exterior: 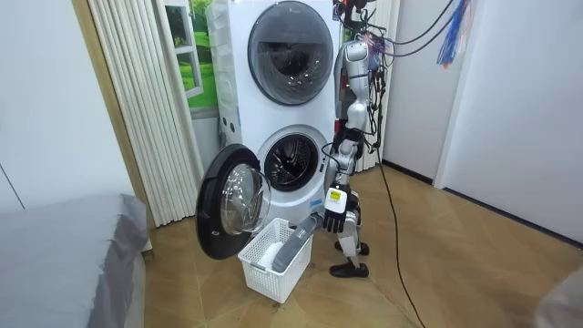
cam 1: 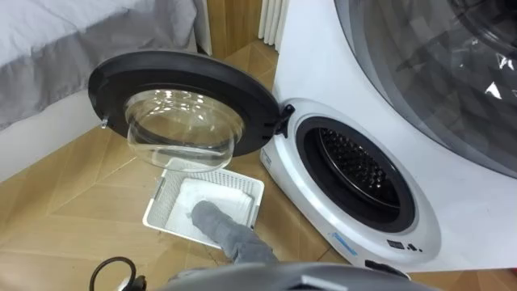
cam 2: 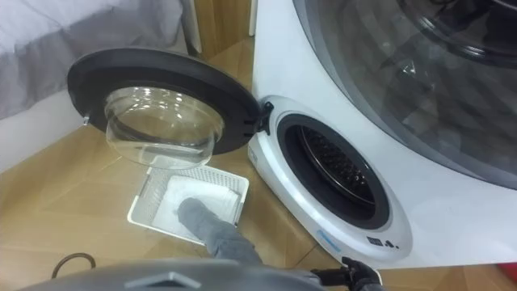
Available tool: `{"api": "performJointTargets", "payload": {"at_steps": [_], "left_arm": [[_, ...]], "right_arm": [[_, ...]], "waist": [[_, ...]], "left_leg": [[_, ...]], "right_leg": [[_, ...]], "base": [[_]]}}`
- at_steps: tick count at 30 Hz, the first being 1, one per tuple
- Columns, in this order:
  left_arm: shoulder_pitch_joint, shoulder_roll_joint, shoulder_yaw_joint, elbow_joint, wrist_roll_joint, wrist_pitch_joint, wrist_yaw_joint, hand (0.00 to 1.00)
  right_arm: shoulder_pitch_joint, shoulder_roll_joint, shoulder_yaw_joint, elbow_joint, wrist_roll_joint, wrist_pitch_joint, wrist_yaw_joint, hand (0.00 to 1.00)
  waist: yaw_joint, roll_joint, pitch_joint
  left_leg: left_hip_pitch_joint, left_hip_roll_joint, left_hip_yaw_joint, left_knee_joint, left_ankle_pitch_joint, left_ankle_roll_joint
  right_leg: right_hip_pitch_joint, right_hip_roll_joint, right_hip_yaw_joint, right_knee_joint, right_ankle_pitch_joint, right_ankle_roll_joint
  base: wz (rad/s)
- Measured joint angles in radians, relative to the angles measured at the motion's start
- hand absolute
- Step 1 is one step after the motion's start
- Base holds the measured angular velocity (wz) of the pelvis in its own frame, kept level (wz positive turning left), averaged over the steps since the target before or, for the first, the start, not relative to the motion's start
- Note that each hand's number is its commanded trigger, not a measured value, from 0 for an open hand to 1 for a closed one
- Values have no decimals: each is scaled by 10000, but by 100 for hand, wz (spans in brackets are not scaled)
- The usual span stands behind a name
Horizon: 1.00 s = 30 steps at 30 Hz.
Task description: Put towel into washing machine
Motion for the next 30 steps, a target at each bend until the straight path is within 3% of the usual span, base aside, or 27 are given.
{"api": "performJointTargets", "payload": {"at_steps": [18,24,30], "left_arm": [[-338,33,-92,-118,247,-32,-142,0],[-921,171,-320,-130,300,-530,278,0],[-1960,222,-658,-64,195,-1425,980,0]], "right_arm": [[-123,-19,12,-42,31,25,-3,0],[-443,-112,268,49,34,-173,79,0],[-951,-190,416,125,-302,-398,101,0]], "waist": [[-15,53,-3],[-42,130,43],[-117,185,71]], "left_leg": [[-399,7,2,62,1,0],[-1005,12,-12,229,10,12],[-1739,10,17,331,116,39]], "right_leg": [[-458,-7,89,80,1,-2],[-952,-12,106,135,32,-13],[-1828,-43,143,447,31,-13]], "base": [[0],[0],[0]]}}
